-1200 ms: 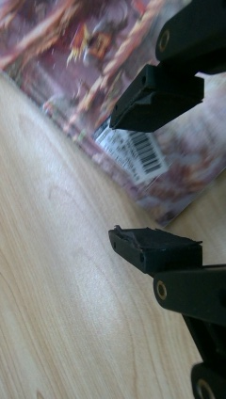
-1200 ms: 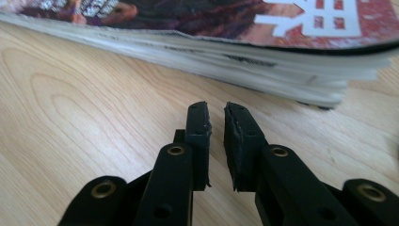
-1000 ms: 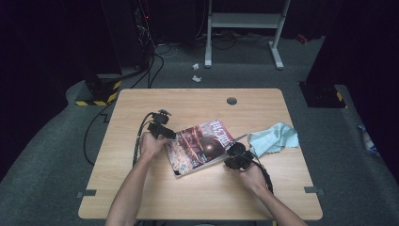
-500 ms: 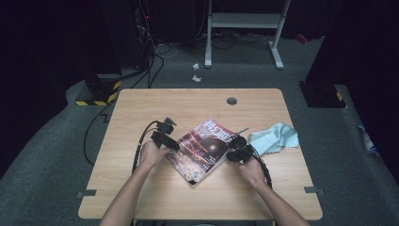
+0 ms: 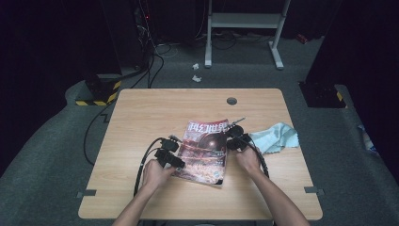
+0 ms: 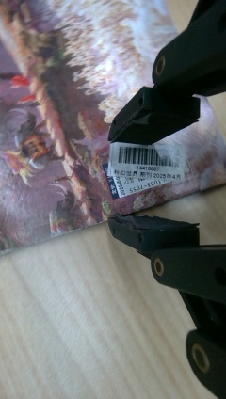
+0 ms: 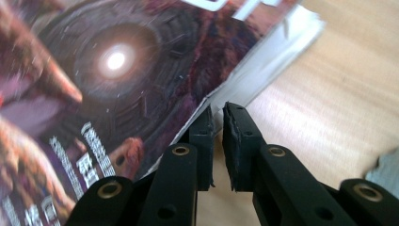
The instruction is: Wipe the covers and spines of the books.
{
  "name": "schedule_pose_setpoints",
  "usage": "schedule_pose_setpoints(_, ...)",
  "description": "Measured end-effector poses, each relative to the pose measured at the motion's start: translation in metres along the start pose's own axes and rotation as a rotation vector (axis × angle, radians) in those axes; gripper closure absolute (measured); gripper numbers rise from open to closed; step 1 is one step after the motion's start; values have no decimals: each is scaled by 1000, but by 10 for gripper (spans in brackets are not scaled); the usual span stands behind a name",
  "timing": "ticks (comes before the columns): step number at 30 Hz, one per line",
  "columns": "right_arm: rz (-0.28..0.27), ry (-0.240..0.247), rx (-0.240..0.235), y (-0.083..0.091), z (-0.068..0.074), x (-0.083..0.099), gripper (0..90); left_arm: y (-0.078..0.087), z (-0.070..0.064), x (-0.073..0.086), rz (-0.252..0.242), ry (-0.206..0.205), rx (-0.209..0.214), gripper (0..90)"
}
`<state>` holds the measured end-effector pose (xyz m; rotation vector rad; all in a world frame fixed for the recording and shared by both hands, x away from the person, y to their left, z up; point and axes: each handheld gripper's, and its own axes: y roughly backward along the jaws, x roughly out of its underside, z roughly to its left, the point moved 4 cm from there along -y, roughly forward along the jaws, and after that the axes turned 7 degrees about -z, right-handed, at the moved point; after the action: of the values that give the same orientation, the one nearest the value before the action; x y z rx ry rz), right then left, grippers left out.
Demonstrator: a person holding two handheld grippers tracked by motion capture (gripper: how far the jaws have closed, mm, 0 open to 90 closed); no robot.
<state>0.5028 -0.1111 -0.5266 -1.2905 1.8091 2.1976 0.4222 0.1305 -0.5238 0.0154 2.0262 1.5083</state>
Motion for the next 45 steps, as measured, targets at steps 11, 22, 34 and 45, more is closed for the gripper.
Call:
schedule_pose_setpoints(11, -101, -21, 123, 56, -39, 14, 647, 1, -7, 6, -29, 22, 0, 537)
schedule_pose_setpoints(22, 65, -173, 194, 37, -90, 52, 644, 0, -18, 9, -28, 12, -8, 525)
schedule_pose_setpoints(34, 16, 55, 50, 49, -20, 68, 767, 1, -25, 12, -65, 36, 23, 497)
schedule_pose_setpoints(45, -123, -15, 19, 77, -24, 68, 622, 28, -2, 7, -244, 58, -6, 427)
